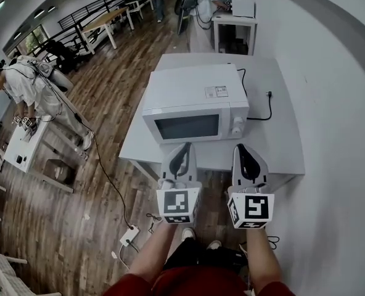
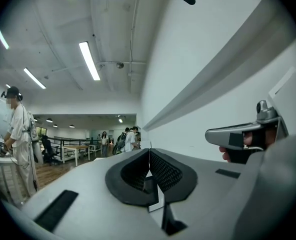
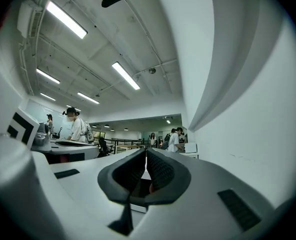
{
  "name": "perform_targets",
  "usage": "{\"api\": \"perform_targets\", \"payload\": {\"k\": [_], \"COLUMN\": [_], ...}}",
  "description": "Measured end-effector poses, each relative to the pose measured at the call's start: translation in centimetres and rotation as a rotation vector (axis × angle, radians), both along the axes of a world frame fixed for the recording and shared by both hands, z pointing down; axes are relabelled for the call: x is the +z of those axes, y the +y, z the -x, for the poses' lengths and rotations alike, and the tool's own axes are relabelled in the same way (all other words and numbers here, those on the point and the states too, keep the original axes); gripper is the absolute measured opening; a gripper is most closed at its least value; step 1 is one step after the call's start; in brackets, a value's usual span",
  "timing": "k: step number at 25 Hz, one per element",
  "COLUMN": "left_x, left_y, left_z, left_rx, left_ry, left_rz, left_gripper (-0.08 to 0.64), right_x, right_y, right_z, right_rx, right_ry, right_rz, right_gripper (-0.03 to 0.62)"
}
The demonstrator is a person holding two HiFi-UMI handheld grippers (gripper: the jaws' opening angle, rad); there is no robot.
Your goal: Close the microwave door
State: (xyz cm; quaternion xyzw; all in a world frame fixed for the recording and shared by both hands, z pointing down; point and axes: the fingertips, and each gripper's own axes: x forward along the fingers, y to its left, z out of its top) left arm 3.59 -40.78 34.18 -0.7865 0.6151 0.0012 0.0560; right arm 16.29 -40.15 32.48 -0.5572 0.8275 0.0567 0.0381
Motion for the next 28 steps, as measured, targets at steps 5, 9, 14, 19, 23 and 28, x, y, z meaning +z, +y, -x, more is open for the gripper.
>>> {"api": "perform_targets", "payload": {"k": [5,9,14,19,23,28], "left_x": [-1.9,-3.2,-4.2,-4.1,-4.0,-3.8], "left_y": [1.0,1.6,2.1,2.3,2.0,1.7], "left_z": [1.7,4.3,7.2,8.8,9.3,9.4], "left_rx": [0.004,-0.012,-0.028,-0.032,-0.029,-0.021], "left_ry": [0.026,0.029,0.034,0.042,0.038,0.031], "left_rz": [-0.016,-0.019,-0.028,-0.022,-0.026,-0.028], "left_gripper": [0.026,0.026,0.026,0.026,0.026,0.026], "right_x": [-1.8,-2.7,-3.7,-3.8,-3.8,-3.8], "right_y": [0.9,1.5,1.8,1.9,1.6,1.2], "right_z": [2.0,4.9,7.4,9.1,9.9,10.4], "right_rx": [-0.018,-0.037,-0.038,-0.029,-0.02,-0.021], "right_ry": [0.021,0.007,0.016,0.03,0.034,0.035], "right_rz": [-0.024,-0.022,-0.026,-0.031,-0.039,-0.04], "right_gripper": [0.028,0.028,0.028,0.028,0.028,0.028]}}
